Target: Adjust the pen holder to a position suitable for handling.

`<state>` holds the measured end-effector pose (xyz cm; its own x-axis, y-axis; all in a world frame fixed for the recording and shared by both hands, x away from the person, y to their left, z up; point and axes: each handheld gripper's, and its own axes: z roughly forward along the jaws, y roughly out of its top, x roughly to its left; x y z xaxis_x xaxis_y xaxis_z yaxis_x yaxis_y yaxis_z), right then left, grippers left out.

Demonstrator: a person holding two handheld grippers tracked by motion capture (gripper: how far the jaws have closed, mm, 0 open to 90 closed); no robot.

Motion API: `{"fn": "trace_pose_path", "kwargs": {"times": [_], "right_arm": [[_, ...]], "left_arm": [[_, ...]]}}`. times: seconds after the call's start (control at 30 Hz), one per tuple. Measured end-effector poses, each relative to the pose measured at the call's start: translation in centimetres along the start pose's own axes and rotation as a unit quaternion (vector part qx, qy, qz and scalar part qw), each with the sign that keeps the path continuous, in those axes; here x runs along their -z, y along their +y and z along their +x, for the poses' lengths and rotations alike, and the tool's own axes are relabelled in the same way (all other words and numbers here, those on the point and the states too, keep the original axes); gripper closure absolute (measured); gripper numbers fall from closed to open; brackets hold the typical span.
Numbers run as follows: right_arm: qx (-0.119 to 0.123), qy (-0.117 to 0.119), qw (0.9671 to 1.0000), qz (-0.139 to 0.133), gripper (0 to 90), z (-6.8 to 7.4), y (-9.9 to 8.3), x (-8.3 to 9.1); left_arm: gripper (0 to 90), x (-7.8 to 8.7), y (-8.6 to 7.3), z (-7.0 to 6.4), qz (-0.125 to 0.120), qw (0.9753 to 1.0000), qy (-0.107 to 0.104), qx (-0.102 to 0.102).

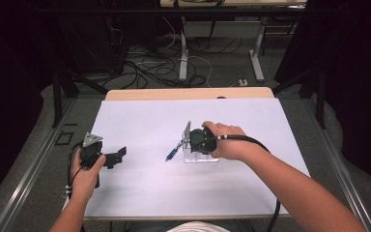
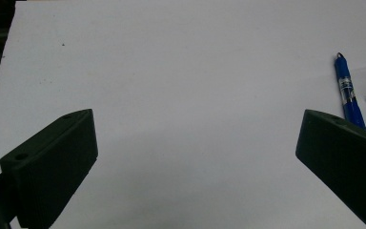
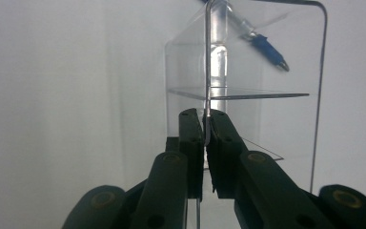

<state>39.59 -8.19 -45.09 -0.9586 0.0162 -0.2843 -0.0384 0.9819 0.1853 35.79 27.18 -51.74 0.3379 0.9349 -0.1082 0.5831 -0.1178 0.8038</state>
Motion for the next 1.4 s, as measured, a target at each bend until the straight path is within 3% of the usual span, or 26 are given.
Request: {"fn": "trace_pose_path", "kwargs": {"times": [0.2,0.4,0.6,0.7,0.83,0.93,1.03,1.1,1.23,1.27,1.37,1.4], "right_arm": [[-0.016,0.000,0.9998,-0.008,83.4,-0.1,-0.2,0.0],[-0.045,-0.011,0.9983,-0.035,68.1,-0.2,-0.4,0.6],[-0.050,-0.032,0.9974,-0.041,57.8,-0.1,-0.6,0.9],[-0.056,-0.053,0.9954,-0.056,48.7,-0.3,-0.9,1.1],[-0.079,-0.064,0.9923,-0.071,45.7,-0.5,-1.3,1.6],[-0.083,-0.076,0.9896,-0.089,41.6,-0.5,-1.6,2.0],[-0.115,-0.089,0.9829,-0.113,35.8,-0.5,-2.1,2.6],[-0.123,-0.096,0.9794,-0.129,35.2,-0.6,-2.3,3.0],[-0.180,-0.088,0.9696,-0.141,33.9,-0.8,-3.1,3.7],[-0.180,-0.088,0.9696,-0.141,33.9,-0.8,-3.1,3.7],[-0.221,-0.081,0.9598,-0.153,30.9,-1.0,-3.9,4.0],[-0.245,-0.080,0.9506,-0.174,26.3,-1.2,-4.4,4.0]], "left_arm": [[0.1,0.0,0.0,0.0,0.002,1.0000,-0.001,-0.002],[0.1,0.0,0.0,-0.1,0.001,1.0000,0.000,-0.002],[0.1,0.0,0.1,-0.1,0.000,1.0000,0.000,-0.001],[0.1,0.0,0.1,-0.2,-0.001,1.0000,-0.002,0.000],[0.1,0.0,0.1,-0.3,0.001,1.0000,-0.003,0.001],[0.1,0.0,0.1,-0.3,0.002,1.0000,-0.002,0.000],[0.1,0.0,0.1,-0.3,0.002,1.0000,-0.002,0.001],[0.1,0.0,0.1,-0.2,0.002,1.0000,-0.001,0.001],[0.1,0.1,0.2,-0.2,0.004,1.0000,0.001,0.002],[0.1,0.1,0.2,-0.2,0.004,1.0000,0.001,0.002],[0.1,0.1,0.2,-0.2,0.002,1.0000,-0.001,0.002],[0.1,0.1,0.2,-0.2,0.003,1.0000,0.000,0.002]]}}
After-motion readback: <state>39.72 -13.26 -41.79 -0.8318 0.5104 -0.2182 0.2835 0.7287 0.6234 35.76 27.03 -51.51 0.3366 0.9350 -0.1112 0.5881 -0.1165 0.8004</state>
